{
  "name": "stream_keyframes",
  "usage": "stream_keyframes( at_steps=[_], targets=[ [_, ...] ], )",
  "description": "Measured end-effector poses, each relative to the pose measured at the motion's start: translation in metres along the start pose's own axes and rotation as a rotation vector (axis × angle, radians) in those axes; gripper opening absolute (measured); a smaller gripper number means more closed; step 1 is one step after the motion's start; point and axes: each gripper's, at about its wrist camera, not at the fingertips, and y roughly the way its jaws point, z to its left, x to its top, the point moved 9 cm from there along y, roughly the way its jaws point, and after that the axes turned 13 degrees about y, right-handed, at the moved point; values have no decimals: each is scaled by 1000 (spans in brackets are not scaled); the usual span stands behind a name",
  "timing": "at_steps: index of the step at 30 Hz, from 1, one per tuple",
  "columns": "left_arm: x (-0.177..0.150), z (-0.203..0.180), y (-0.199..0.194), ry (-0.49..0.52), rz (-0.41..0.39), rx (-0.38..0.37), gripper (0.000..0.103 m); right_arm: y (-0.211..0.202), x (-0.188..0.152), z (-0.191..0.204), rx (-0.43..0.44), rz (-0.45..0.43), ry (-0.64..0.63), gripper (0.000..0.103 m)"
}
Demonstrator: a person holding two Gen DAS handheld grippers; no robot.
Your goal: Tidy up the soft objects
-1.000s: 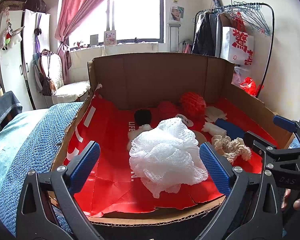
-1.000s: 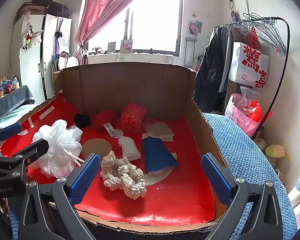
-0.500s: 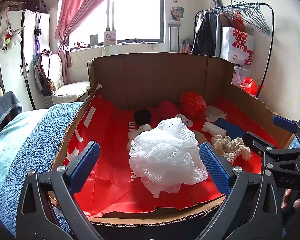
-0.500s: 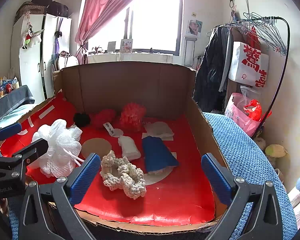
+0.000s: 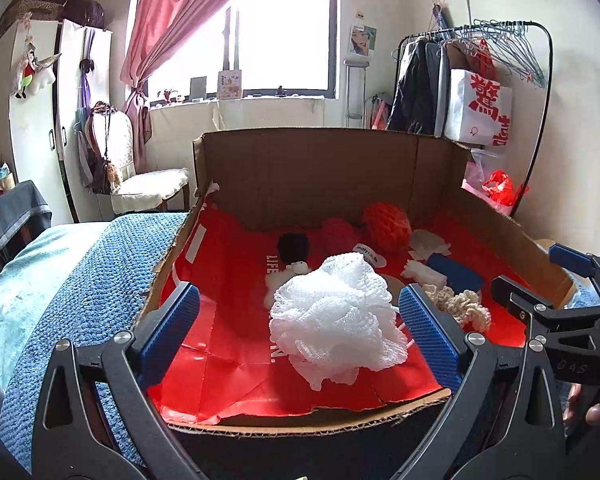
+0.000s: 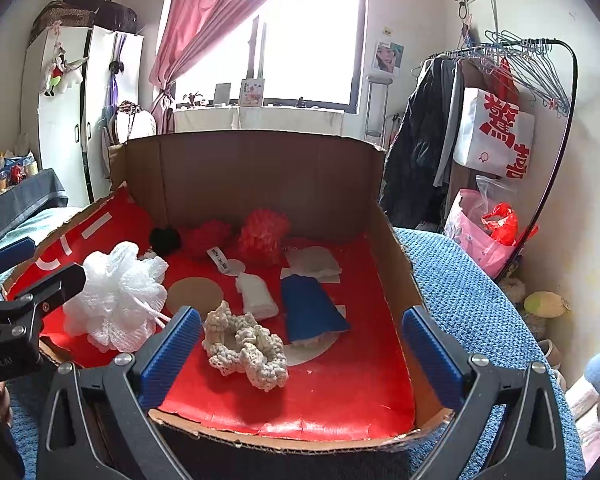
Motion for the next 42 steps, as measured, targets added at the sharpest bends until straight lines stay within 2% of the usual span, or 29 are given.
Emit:
stream_keyframes(
  at_steps=[4,7,12,17,21,24,29,42],
  targets=[
    [2,-2,-30,0,-17,8,102,-37,7,-8,24,-29,35,103],
    [-3,-10,-48,31,8,15,102,-61,3,-13,32,-18,43,103],
    [-30,-23,-63,22,94,-12,102,-80,-30,-12,57,86,42,103],
    [-71,-36,-56,-22,232,-67,102,-71,-77,-21,5,228,53,103],
    [-95,-44,-45,3,311,-52,102,-54,-103,-31,-31,324,70,103],
    [-105,-46,-39,-1,351,-54,102,-48,-113,-37,-60,363,78,103],
    [-121,-48,-28,-12,432,-48,102,-47,-120,-39,-74,369,70,103],
    [-122,-53,-25,7,442,-47,103,-41,-119,-38,-78,373,71,103]
  ],
)
